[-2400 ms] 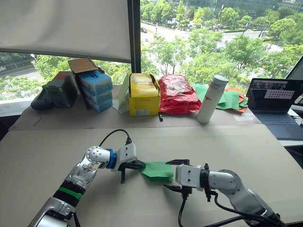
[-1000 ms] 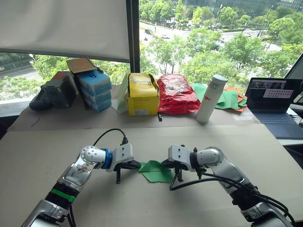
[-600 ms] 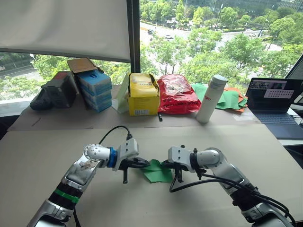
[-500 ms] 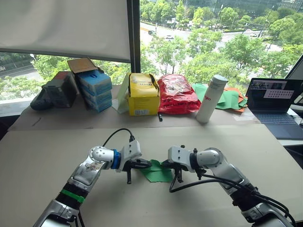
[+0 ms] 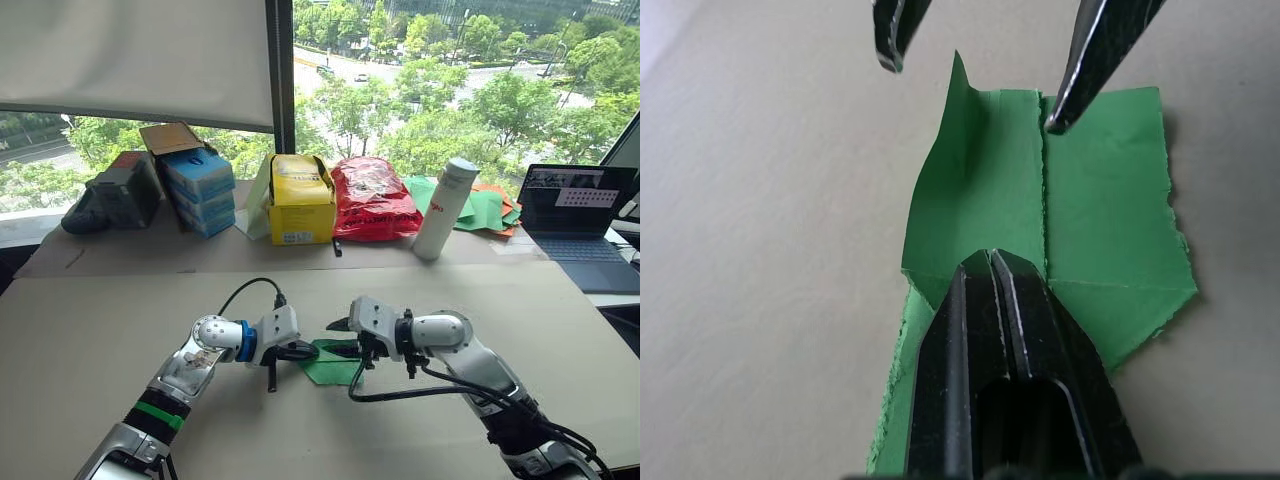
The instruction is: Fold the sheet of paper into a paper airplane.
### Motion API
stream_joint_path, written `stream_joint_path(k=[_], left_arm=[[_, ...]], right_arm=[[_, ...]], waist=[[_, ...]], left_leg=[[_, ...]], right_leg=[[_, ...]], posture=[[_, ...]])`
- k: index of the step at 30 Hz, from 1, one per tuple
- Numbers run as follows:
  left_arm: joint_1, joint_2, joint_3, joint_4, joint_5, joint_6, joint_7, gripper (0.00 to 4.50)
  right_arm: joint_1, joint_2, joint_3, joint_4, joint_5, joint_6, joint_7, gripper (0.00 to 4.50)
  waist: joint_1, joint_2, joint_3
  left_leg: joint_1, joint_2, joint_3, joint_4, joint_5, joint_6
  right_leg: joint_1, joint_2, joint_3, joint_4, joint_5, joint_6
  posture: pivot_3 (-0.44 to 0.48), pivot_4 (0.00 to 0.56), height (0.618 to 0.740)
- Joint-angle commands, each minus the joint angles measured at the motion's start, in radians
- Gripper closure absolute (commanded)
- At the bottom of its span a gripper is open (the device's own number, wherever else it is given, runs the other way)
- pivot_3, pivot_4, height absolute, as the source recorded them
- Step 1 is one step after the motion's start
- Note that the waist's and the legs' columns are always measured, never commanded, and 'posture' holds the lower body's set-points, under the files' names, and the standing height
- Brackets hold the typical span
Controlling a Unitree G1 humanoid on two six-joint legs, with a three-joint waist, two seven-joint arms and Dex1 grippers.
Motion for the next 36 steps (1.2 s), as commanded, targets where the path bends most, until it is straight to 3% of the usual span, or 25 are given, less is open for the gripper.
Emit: stream_joint_path(k=[1, 5, 16, 23, 36], left_arm=[[0.027, 0.011, -0.026, 0.020, 0.038, 0.019, 0.004, 4.50], [0.025, 0.007, -0.026, 0.019, 0.039, 0.019, 0.011, 4.50], [0.033, 0.015, -0.029, 0.004, 0.043, 0.018, 0.018, 4.50], [0.034, 0.015, -0.028, -0.002, 0.045, 0.021, 0.022, 4.50], [0.044, 0.020, -0.030, -0.012, 0.046, 0.024, 0.025, 4.50]], right_arm=[[-0.010, -0.004, 0.014, -0.054, -0.006, -0.002, -0.012, 3.10], [0.012, -0.034, 0.081, -0.021, -0.061, -0.022, 0.001, 4.43], [0.027, -0.040, 0.115, 0.100, -0.111, -0.066, -0.009, 4.47], [0.043, -0.062, 0.141, 0.155, -0.145, 0.002, 0.003, 4.47], [0.090, -0.174, 0.127, 0.167, -0.173, 0.069, 0.011, 4.47]], waist=[[0.000, 0.000, 0.000], [0.000, 0.000, 0.000], [0.000, 0.000, 0.000], [0.000, 0.000, 0.000], [0.009, 0.002, -0.005]], left_leg=[[0.000, 0.000, 0.000, 0.000, 0.000, 0.000], [0.000, 0.000, 0.000, 0.000, 0.000, 0.000], [0.000, 0.000, 0.000, 0.000, 0.000, 0.000], [0.001, 0.000, 0.000, 0.000, 0.000, 0.000], [0.008, 0.000, -0.002, 0.000, -0.002, 0.003]], right_leg=[[0.000, 0.000, 0.000, 0.000, 0.000, 0.000], [0.000, 0.000, 0.000, 0.000, 0.000, 0.000], [0.000, 0.001, 0.000, 0.000, 0.000, 0.000], [0.001, 0.001, 0.000, 0.000, 0.000, 0.000], [0.011, -0.003, -0.002, -0.003, 0.000, 0.000]], posture=[[0.000, 0.150, 0.740], [0.000, 0.150, 0.740], [0.000, 0.150, 0.740], [0.000, 0.150, 0.740], [0.000, 0.150, 0.740]])
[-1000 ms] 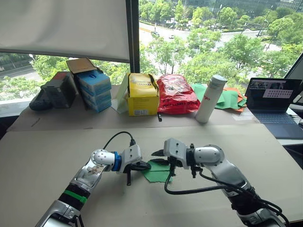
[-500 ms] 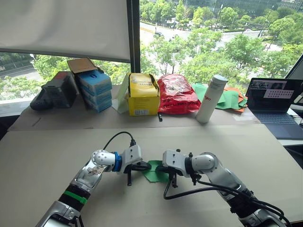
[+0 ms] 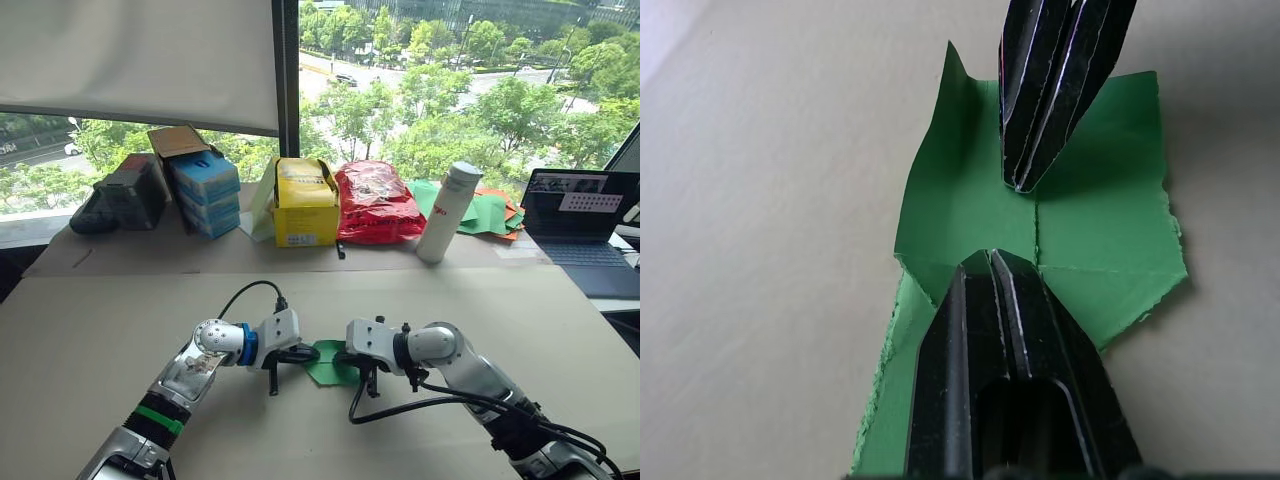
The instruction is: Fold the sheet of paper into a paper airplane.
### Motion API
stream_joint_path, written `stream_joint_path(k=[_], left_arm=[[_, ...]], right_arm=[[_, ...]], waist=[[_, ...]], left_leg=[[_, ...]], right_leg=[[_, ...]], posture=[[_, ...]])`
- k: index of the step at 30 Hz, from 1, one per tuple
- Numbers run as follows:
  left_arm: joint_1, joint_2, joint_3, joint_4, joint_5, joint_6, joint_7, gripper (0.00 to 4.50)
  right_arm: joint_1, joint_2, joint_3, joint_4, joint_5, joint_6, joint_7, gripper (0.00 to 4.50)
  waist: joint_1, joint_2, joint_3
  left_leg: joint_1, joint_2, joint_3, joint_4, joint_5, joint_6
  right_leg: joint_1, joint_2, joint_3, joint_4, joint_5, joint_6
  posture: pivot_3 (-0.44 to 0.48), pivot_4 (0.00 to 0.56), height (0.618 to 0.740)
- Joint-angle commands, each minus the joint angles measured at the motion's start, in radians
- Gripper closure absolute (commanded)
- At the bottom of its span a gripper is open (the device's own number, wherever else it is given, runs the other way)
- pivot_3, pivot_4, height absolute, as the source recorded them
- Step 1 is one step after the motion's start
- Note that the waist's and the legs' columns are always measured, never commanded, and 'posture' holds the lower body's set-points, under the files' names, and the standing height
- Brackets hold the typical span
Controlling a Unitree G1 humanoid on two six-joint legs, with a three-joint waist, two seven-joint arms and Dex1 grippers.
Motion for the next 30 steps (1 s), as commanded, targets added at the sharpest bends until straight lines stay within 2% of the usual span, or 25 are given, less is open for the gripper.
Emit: stream_joint_path(k=[1, 12, 18, 23, 25, 30], left_arm=[[0.021, 0.020, -0.020, 0.011, 0.036, 0.021, -0.003, 4.50], [0.017, 0.017, -0.020, 0.016, 0.042, 0.015, -0.005, 4.50], [0.011, 0.013, -0.021, 0.026, 0.044, 0.011, -0.008, 4.50], [0.005, 0.007, -0.023, 0.031, 0.047, 0.008, -0.009, 4.50], [0.005, 0.006, -0.024, 0.029, 0.046, 0.009, -0.009, 4.50], [-0.001, 0.005, -0.025, 0.023, 0.043, 0.010, -0.012, 4.50]], right_arm=[[0.060, -0.082, -0.010, 0.051, -0.043, 0.097, 0.012, 4.47], [0.155, -0.212, -0.070, -0.053, -0.029, 0.153, 0.028, 4.47], [0.134, -0.147, -0.153, -0.126, 0.070, 0.099, 0.006, 4.47], [0.115, -0.041, -0.179, -0.230, 0.191, 0.079, 0.011, 4.47], [0.102, -0.021, -0.143, -0.212, 0.152, 0.092, -0.013, 4.47], [0.065, 0.028, -0.100, -0.085, 0.078, 0.128, -0.093, 4.47]], waist=[[0.002, 0.000, 0.000], [0.013, 0.000, 0.000], [0.015, 0.000, -0.001], [0.002, 0.000, -0.001], [0.002, 0.000, -0.001], [0.001, 0.001, 0.000]], left_leg=[[0.001, 0.000, -0.001, 0.000, 0.000, 0.000], [0.007, 0.000, -0.004, -0.002, -0.002, 0.001], [0.006, 0.000, -0.004, -0.002, -0.003, 0.001], [-0.005, 0.000, -0.004, -0.002, -0.001, -0.001], [-0.010, 0.000, -0.003, -0.002, 0.000, -0.002], [-0.010, -0.001, -0.003, -0.002, 0.000, -0.001]], right_leg=[[0.002, 0.000, 0.000, -0.001, 0.000, 0.000], [0.005, -0.011, 0.000, -0.005, 0.000, 0.000], [0.005, -0.013, 0.000, -0.006, 0.000, 0.000], [-0.005, -0.013, 0.001, -0.003, 0.000, -0.001], [-0.011, -0.013, 0.001, 0.000, 0.000, -0.001], [-0.010, -0.013, 0.000, -0.001, 0.000, -0.001]], posture=[[0.000, 0.150, 0.740], [0.000, 0.150, 0.740], [0.000, 0.150, 0.740], [0.000, 0.150, 0.740], [0.000, 0.150, 0.740], [0.000, 0.150, 0.740]])
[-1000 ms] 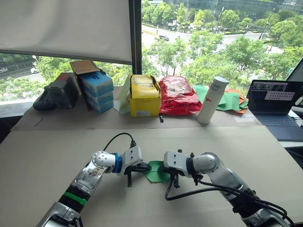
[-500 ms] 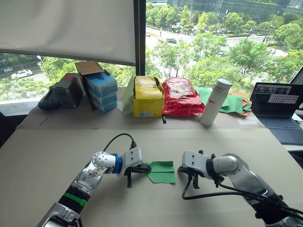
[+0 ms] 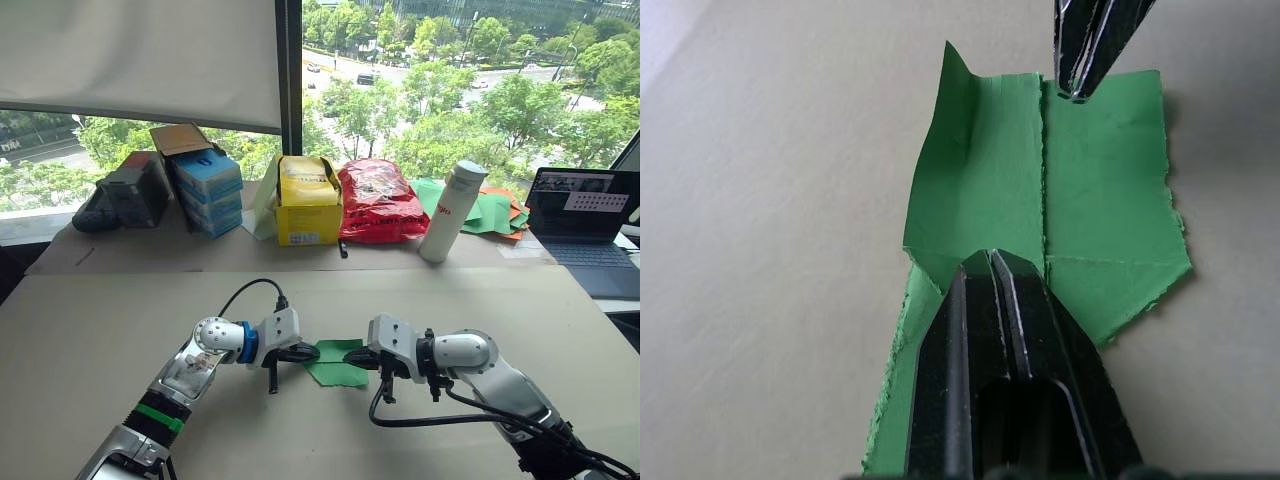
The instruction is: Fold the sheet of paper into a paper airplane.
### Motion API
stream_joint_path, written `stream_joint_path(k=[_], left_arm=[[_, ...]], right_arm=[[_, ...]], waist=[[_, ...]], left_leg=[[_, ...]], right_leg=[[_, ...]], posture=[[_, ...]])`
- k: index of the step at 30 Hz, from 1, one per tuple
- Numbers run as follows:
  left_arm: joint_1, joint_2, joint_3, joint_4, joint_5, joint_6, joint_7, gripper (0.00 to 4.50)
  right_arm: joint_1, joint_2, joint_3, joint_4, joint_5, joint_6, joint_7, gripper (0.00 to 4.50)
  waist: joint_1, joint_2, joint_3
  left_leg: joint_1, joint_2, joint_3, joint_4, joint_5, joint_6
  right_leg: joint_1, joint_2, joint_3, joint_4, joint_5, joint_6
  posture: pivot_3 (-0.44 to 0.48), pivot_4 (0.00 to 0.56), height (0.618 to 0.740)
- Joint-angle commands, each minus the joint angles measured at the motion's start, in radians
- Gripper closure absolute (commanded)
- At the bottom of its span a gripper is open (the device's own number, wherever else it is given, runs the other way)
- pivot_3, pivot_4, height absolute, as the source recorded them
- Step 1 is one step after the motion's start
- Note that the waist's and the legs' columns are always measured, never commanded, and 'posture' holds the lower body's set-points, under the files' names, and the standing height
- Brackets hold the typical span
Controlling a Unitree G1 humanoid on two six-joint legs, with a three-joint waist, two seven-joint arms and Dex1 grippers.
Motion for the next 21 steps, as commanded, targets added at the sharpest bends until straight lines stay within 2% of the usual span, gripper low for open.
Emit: stream_joint_path(k=[1, 6, 11, 21], left_arm=[[0.011, 0.005, -0.026, 0.019, 0.030, 0.017, -0.005, 4.50], [-0.002, 0.005, -0.024, -0.012, 0.013, 0.027, -0.024, 4.50], [-0.011, -0.023, -0.026, -0.049, -0.027, 0.059, -0.053, 4.50], [-0.037, -0.074, -0.082, 0.045, 0.060, 0.012, -0.010, 4.50]], right_arm=[[-0.027, 0.023, 0.001, 0.066, -0.028, 0.025, -0.050, 4.47], [-0.047, 0.018, 0.019, 0.148, -0.048, 0.057, -0.058, 4.47], [-0.023, -0.012, 0.063, 0.132, -0.058, 0.086, -0.028, 4.47], [0.005, -0.015, 0.081, 0.087, -0.060, 0.118, -0.029, 4.47]], waist=[[-0.001, 0.000, 0.000], [-0.006, 0.000, 0.000], [-0.004, 0.000, 0.000], [0.001, 0.000, 0.000]], left_leg=[[0.000, 0.000, 0.000, 0.000, 0.000, 0.000], [0.000, 0.000, 0.001, 0.000, 0.000, 0.000], [0.001, 0.000, 0.001, 0.000, 0.000, 0.001], [0.001, 0.000, 0.002, 0.001, 0.000, 0.002]], right_leg=[[0.000, 0.000, 0.000, 0.000, 0.000, 0.000], [0.000, 0.003, 0.000, 0.001, 0.000, 0.000], [0.001, 0.010, 0.000, 0.001, 0.000, 0.000], [0.002, 0.012, -0.001, 0.000, 0.000, 0.001]], posture=[[0.000, 0.150, 0.740], [0.000, 0.150, 0.740], [0.000, 0.150, 0.740], [0.000, 0.150, 0.740]])
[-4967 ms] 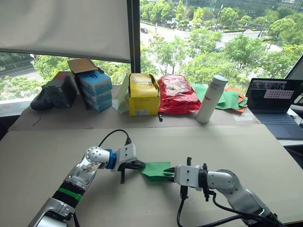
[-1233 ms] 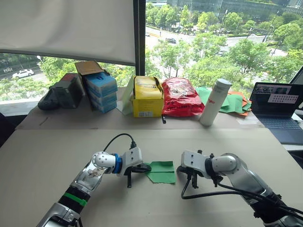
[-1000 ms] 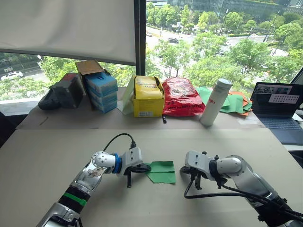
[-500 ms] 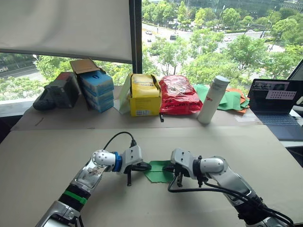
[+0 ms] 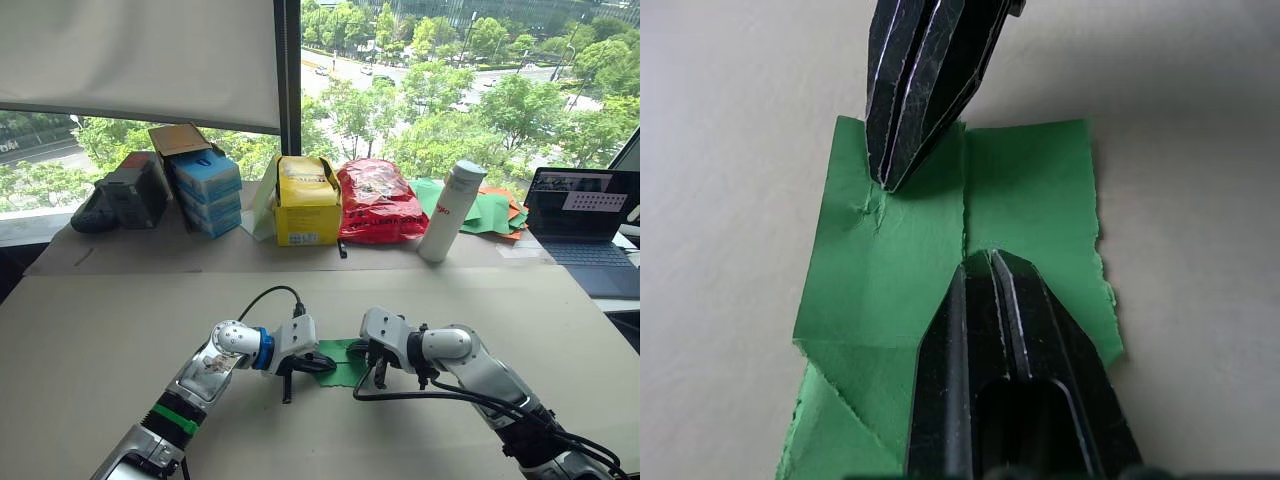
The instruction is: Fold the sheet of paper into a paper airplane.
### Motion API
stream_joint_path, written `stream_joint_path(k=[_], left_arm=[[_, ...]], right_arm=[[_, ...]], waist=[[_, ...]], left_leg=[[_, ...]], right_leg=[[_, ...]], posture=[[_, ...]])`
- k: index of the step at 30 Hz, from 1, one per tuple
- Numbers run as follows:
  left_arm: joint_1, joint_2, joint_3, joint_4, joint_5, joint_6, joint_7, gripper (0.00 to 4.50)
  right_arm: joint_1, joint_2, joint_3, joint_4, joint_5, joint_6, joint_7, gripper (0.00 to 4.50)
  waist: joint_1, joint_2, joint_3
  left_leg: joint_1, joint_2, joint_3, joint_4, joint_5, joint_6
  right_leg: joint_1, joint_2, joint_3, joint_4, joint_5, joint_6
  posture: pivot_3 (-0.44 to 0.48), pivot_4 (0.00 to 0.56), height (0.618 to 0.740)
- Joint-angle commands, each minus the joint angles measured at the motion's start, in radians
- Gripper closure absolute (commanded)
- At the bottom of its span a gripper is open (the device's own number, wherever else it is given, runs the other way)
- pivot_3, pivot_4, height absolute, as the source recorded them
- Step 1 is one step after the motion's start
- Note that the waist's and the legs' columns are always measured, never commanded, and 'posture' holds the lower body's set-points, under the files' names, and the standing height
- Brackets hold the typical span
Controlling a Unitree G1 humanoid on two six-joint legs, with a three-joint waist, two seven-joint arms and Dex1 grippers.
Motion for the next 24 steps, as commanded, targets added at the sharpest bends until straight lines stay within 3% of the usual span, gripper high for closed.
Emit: stream_joint_path(k=[1, 5, 15, 24], left_arm=[[-0.015, 0.004, -0.028, 0.044, 0.056, -0.022, 0.018, 4.50], [-0.017, 0.016, -0.026, 0.062, 0.067, -0.023, 0.024, 4.50], [-0.028, -0.024, 0.075, -0.033, -0.083, 0.080, 0.023, 4.50], [-0.014, -0.008, 0.025, 0.008, -0.008, 0.037, 0.025, 4.50]], right_arm=[[0.041, -0.021, 0.047, 0.020, -0.025, 0.058, 0.017, 4.47], [0.047, -0.024, 0.051, 0.004, -0.033, 0.070, 0.015, 4.47], [0.052, -0.026, 0.054, 0.005, -0.038, 0.073, 0.012, 4.47], [0.052, -0.022, 0.062, -0.005, -0.034, 0.085, 0.007, 4.47]], waist=[[0.000, 0.000, 0.000], [0.000, 0.000, 0.000], [-0.003, 0.000, 0.000], [-0.005, 0.000, 0.000]], left_leg=[[0.000, 0.000, 0.000, 0.000, 0.000, 0.000], [0.001, 0.000, 0.000, 0.000, 0.000, 0.000], [0.000, 0.001, 0.000, 0.000, 0.000, 0.000], [0.000, 0.000, 0.000, 0.000, 0.000, 0.000]], right_leg=[[0.000, 0.000, 0.000, 0.000, 0.000, 0.000], [0.001, 0.000, 0.000, 0.000, 0.000, 0.000], [0.000, 0.000, 0.000, 0.000, 0.000, 0.000], [0.000, 0.001, 0.000, 0.000, 0.000, 0.000]], posture=[[0.000, 0.150, 0.740], [0.000, 0.150, 0.740], [0.000, 0.150, 0.740], [0.000, 0.150, 0.740]])
